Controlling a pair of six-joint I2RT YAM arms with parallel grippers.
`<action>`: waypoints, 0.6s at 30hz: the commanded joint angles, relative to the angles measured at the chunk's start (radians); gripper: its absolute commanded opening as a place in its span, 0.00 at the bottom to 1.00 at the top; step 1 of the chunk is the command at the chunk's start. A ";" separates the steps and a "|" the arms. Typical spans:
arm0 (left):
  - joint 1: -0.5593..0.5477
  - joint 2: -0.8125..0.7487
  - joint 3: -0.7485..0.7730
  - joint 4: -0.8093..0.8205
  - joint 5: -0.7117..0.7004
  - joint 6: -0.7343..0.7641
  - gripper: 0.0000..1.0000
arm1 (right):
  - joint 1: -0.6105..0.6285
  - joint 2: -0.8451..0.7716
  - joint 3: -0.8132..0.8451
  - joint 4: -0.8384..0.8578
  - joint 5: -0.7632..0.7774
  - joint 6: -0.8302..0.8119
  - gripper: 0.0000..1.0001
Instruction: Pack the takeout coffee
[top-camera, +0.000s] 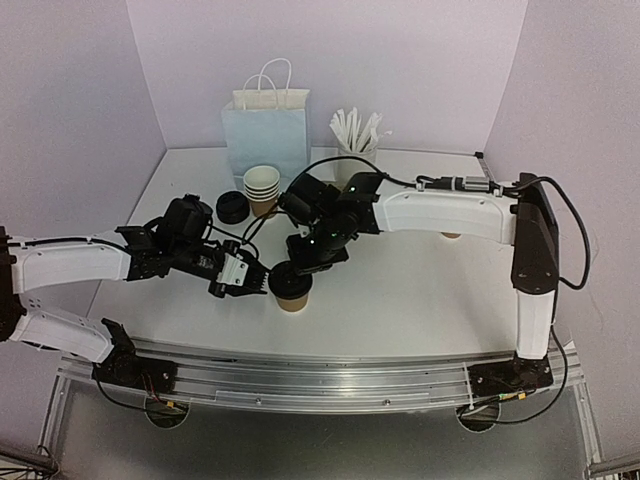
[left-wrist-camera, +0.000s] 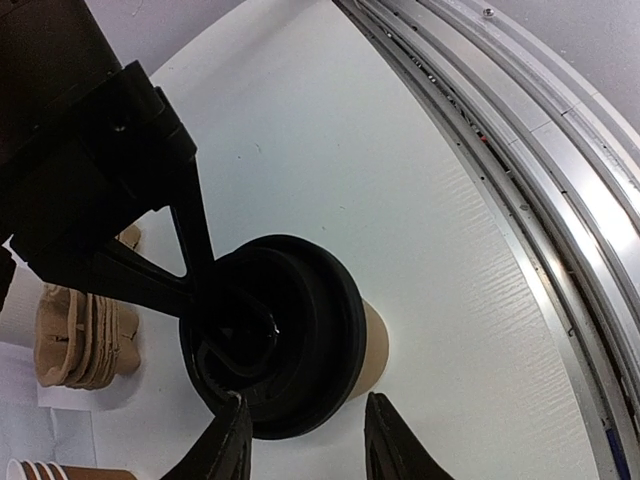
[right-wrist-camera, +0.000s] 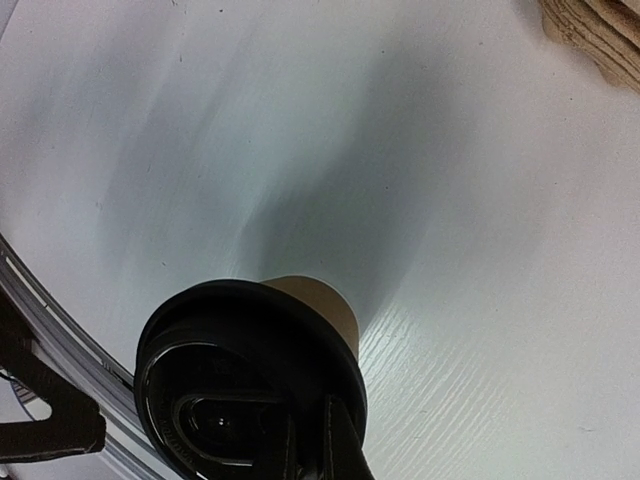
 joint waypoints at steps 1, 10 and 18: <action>0.005 0.060 0.035 0.018 0.019 0.027 0.37 | 0.010 0.062 0.012 -0.051 0.000 -0.018 0.03; 0.007 0.182 0.003 0.051 0.009 0.093 0.34 | 0.012 0.073 0.013 -0.048 -0.014 -0.008 0.01; 0.005 0.227 -0.049 -0.027 0.066 0.131 0.33 | 0.036 0.075 -0.123 0.032 -0.008 0.062 0.01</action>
